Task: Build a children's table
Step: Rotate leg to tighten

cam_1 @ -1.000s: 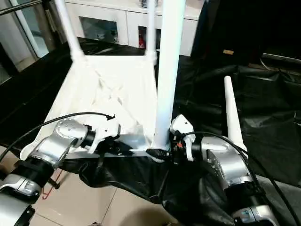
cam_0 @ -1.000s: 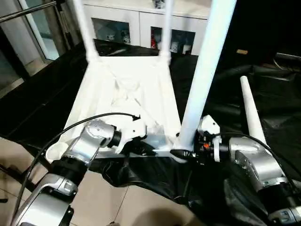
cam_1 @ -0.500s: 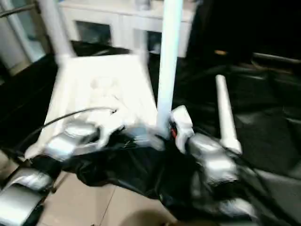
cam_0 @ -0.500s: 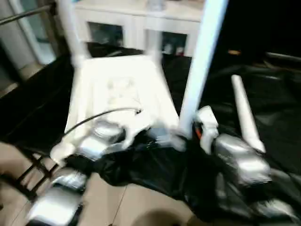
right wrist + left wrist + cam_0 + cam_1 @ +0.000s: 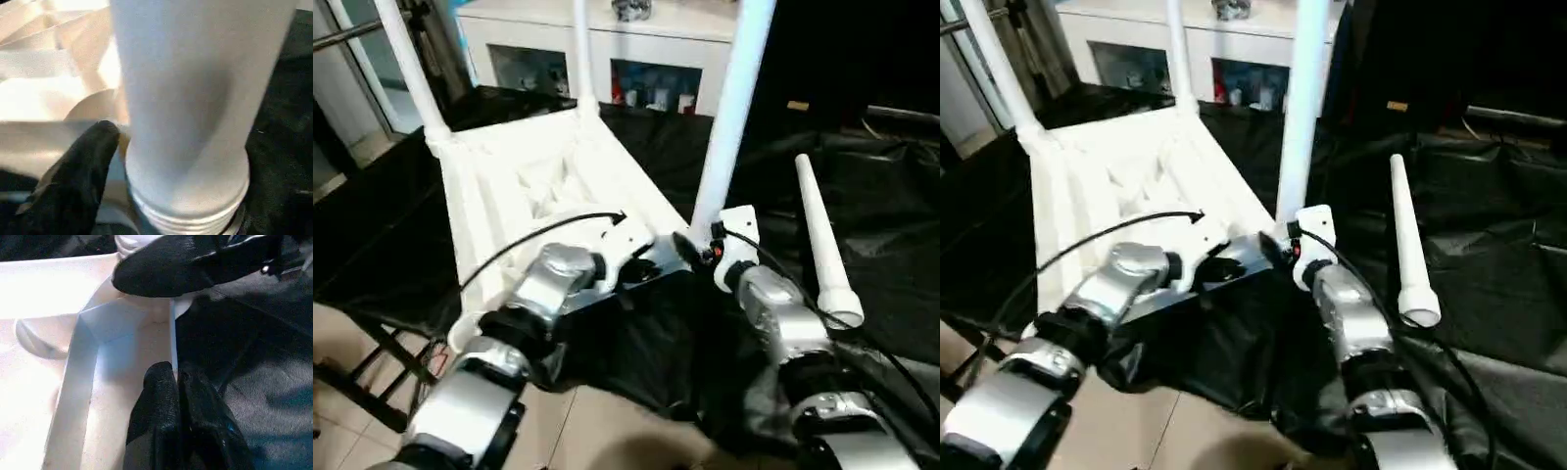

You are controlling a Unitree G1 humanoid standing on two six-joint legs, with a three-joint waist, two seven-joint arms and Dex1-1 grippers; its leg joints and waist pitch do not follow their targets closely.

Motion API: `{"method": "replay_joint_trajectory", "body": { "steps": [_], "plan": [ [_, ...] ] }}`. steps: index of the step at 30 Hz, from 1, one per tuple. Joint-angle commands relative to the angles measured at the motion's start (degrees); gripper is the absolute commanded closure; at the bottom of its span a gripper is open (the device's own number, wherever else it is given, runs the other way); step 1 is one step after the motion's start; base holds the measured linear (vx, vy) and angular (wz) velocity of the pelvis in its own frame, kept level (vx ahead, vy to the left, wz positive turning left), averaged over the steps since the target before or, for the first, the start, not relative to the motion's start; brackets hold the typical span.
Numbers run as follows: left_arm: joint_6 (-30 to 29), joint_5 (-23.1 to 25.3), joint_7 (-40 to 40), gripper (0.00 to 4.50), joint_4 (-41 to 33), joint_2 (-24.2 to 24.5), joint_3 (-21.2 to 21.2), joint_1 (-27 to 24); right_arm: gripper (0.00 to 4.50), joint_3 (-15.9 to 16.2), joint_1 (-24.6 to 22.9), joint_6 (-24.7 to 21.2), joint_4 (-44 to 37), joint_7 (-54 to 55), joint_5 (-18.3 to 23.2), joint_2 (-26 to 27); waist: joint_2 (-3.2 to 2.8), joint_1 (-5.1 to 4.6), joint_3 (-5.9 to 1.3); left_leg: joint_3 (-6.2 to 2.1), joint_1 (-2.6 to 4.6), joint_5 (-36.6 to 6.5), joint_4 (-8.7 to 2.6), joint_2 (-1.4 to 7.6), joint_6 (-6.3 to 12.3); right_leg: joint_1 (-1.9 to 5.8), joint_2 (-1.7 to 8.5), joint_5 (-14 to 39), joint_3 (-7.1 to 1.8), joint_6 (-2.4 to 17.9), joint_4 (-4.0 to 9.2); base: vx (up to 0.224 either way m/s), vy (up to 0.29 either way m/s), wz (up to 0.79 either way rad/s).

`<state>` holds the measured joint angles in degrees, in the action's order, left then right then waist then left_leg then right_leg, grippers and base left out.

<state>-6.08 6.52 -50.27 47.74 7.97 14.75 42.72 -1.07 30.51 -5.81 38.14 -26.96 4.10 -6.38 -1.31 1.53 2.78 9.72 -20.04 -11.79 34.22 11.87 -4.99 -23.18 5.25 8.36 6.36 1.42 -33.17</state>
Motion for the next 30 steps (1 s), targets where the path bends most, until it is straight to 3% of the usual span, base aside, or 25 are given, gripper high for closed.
{"method": "replay_joint_trajectory", "body": {
  "steps": [1, 5, 9, 10, 15, 18, 26, 30],
  "plan": [
    [4.08, -1.44, -4.30, 4.50, -4.45, -1.24, 2.02, -0.43, 0.68, 8.62, -1.15, -0.22, -2.12, -11.00, 0.73, 1.41, 0.65, 0.20, -4.05, -0.04, -0.68, -7.30, -3.85, 0.94, 6.28, 3.82, 3.19, 14.85, -2.64, 11.76, 3.50, 0.000, 0.000, 0.00],
    [5.16, -2.05, -10.24, 4.50, -7.10, 1.74, 3.16, -2.29, 0.68, 9.71, -2.75, -0.53, -5.57, -18.74, 1.22, -2.80, 0.46, 0.17, -3.96, 0.13, -0.35, -7.71, -3.87, 1.15, 6.81, 3.55, 3.09, 13.54, -2.86, 12.99, 3.40, 0.000, 0.000, 0.00],
    [7.08, -2.77, -15.00, 4.50, -8.60, 4.78, 3.51, -3.88, 0.68, 9.57, -4.03, -1.72, -8.56, -24.80, 2.29, -6.67, 0.41, 0.52, -3.89, 0.22, -0.24, -8.52, -3.96, 1.38, 6.56, 3.46, 3.11, 14.08, -2.95, 12.93, 3.39, 0.000, 0.000, 0.00],
    [7.57, -3.04, -16.44, 4.50, -9.05, 5.64, 3.61, -4.35, 0.68, 9.50, -4.32, -2.00, -9.29, -26.18, 2.73, -7.55, 0.23, 0.86, -3.85, 0.36, 0.14, -9.16, -3.99, 1.52, 6.17, 3.22, 3.10, 13.86, -3.05, 13.44, 3.35, 0.000, 0.000, 0.00],
    [7.86, -3.60, -19.93, 4.50, -10.78, 8.16, 3.53, -5.66, 0.68, 10.49, -5.94, -3.36, -12.80, -31.88, 3.75, -10.93, 0.34, 1.05, -3.84, 0.31, -0.16, -9.17, -4.08, 1.53, 5.61, 3.42, 3.07, 14.12, -3.09, 12.87, 3.22, 0.000, 0.000, 0.00],
    [7.88, -3.48, -20.50, 4.50, -10.85, 8.94, 3.17, -5.82, 0.96, 11.17, -6.75, -4.22, -14.07, -33.82, 3.76, -12.10, 0.42, 1.22, -3.84, 0.30, -0.10, -9.16, -4.07, 1.43, 5.06, 3.40, 3.17, 15.64, -3.15, 12.38, 3.36, 0.000, 0.000, 0.00],
    [6.72, -3.41, -18.25, 4.50, -10.39, 8.07, 2.61, -5.49, 1.62, 10.76, -7.80, -5.72, -14.57, -29.65, 3.82, -9.41, 0.46, 1.45, -3.83, 0.28, -0.14, -8.61, -4.13, 1.41, 4.48, 3.27, 3.18, 15.76, -3.17, 11.77, 3.39, 0.000, 0.000, 0.00],
    [4.41, -2.40, -12.14, 4.50, -7.77, 5.10, 1.39, -3.52, 1.74, 8.88, -6.53, -5.69, -9.58, -16.71, 0.53, -4.23, 0.54, 0.86, -3.36, 0.22, -0.02, -11.65, -4.39, 1.09, 2.83, 2.99, 3.15, 23.07, -3.04, 9.54, 4.29, 0.000, 0.000, 0.00]
  ]
}}
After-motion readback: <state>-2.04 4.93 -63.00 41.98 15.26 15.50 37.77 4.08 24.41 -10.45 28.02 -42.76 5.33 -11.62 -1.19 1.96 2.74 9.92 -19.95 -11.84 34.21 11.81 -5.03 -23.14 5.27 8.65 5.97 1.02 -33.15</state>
